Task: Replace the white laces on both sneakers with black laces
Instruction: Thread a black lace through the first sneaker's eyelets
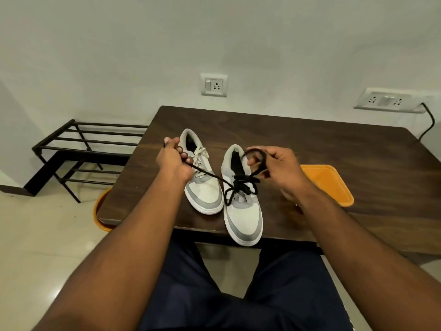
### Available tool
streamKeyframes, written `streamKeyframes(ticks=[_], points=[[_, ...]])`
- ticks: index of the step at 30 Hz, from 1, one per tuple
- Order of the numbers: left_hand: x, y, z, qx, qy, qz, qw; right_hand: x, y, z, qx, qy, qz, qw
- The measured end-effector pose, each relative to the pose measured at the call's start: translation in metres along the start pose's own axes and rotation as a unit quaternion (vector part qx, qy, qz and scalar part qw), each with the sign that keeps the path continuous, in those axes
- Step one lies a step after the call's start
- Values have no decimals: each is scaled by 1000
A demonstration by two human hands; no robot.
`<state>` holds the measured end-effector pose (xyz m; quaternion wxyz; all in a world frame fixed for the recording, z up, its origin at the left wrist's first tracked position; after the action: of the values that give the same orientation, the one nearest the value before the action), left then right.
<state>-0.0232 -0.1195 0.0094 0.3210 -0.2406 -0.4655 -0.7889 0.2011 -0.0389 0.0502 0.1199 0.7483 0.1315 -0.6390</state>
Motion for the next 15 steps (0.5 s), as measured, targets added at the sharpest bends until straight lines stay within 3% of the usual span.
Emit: streamKeyframes(ticks=[3,5,8,10,13,15], points=[[-3,-8,5,-16,-4,-19,1000,19,11,8,-26,-154,163,974],[0,-10,2,14,-42,27,999,31,12,5,27,-258,229,938],[13,-25,-22,125,-32,72,989,41,4,-13,143,-378,237,884],[28,-43,-47,204,-10,59,977,48,-5,-31,212,-401,238,859],[59,-59,-79,308,-40,89,946,55,-15,-57,249,-250,265,897],[66,-64,-73,250,-82,153,953,53,-22,-60,214,-37,258,941]])
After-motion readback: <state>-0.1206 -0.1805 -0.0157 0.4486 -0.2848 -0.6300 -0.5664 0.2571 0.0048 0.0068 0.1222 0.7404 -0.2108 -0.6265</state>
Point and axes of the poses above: each hand's wrist, its own y-axis away from the middle knuckle, its own z-axis out of the palm, x = y × z, the point moved 5 cm from there along -y, towards the middle knuckle, and after that the axes turned 11 degrees about x, right-handed, at the moved point
